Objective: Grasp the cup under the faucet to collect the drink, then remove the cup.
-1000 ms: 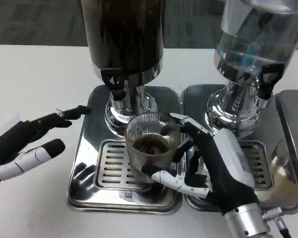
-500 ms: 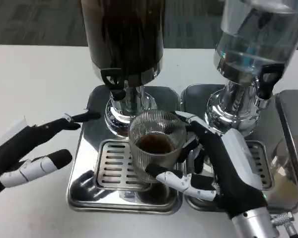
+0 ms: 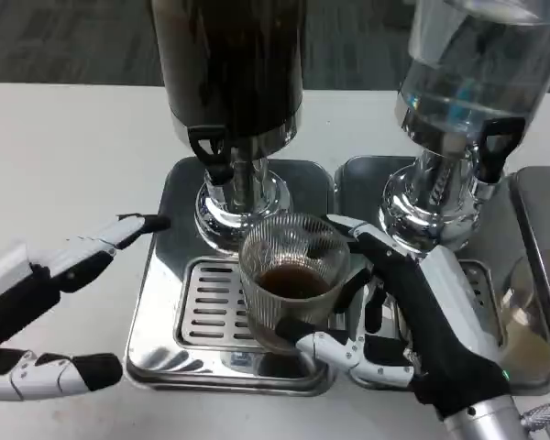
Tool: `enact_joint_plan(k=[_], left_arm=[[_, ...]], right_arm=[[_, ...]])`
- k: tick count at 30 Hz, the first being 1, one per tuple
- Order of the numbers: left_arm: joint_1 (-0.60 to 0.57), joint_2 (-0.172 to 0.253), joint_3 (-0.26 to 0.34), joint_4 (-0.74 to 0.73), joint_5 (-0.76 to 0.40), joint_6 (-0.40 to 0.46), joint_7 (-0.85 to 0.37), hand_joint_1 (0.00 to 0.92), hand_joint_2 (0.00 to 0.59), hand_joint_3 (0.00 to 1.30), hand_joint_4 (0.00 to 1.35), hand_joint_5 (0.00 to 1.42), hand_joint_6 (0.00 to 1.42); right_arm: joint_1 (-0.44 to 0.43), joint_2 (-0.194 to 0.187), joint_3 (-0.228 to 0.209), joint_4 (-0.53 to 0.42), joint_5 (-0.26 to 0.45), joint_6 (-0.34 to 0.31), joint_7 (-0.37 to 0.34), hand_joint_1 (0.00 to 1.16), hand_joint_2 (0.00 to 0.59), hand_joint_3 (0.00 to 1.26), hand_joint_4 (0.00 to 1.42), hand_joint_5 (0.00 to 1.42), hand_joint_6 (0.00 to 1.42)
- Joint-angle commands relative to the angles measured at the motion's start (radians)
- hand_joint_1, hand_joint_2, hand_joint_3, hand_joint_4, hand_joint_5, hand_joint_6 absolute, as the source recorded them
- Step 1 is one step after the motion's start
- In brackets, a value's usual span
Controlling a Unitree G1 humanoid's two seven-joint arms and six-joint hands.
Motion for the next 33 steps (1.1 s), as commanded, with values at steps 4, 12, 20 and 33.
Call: enact_joint_plan(k=[4, 12, 20, 33], left_arm=[[0.069, 0.039, 0.052, -0.032, 0.107, -0.110, 0.091, 0.000, 0.119, 0.00, 0.00, 0.00, 0.03], [0.151, 0.044, 0.054, -0.083, 0.123, -0.164, 0.150, 0.000, 0.116, 0.00, 0.00, 0.00, 0.03], [0.245, 0.058, 0.043, -0.164, 0.082, -0.178, 0.177, 0.000, 0.114, 0.00, 0.00, 0.00, 0.02], [0.348, 0.074, 0.048, -0.243, 0.038, -0.178, 0.194, 0.000, 0.110, 0.00, 0.00, 0.00, 0.02]], right_arm=[[0.037, -0.008, -0.025, -0.104, 0.047, -0.027, 0.033, 0.68, 0.264, 0.44, 0.55, 0.80, 1.14], [0.108, -0.024, -0.034, -0.186, 0.084, -0.035, 0.078, 0.68, 0.265, 0.44, 0.55, 0.81, 1.14], [0.179, -0.046, -0.058, -0.241, 0.109, -0.050, 0.109, 0.68, 0.265, 0.45, 0.56, 0.81, 1.15], [0.248, -0.056, -0.089, -0.293, 0.136, -0.063, 0.135, 0.68, 0.268, 0.45, 0.56, 0.81, 1.15]])
